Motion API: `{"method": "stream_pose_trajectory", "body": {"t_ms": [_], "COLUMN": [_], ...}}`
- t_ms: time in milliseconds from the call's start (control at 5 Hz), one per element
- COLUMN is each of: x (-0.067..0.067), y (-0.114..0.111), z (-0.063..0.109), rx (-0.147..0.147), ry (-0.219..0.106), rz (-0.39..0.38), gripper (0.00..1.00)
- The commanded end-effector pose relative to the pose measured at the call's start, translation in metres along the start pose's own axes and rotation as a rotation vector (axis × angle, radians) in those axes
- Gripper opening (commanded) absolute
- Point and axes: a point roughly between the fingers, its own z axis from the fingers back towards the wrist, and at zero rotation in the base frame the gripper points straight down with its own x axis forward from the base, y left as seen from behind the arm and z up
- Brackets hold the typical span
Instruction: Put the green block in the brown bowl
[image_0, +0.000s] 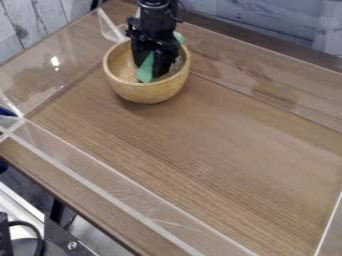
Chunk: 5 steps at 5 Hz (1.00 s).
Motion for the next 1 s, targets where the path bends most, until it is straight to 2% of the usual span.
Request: {"method": "stream_pose_trajectory", "body": {"t_ms": [0,800], "x": [0.0099,0.0117], "y": [0.0061,0.0052], "z": [0.0161,0.0109], "rx": [0.031,0.024], "ry": [-0.048,-0.028], "rz": [0.003,0.013], "gripper": [0.00,0.00]}}
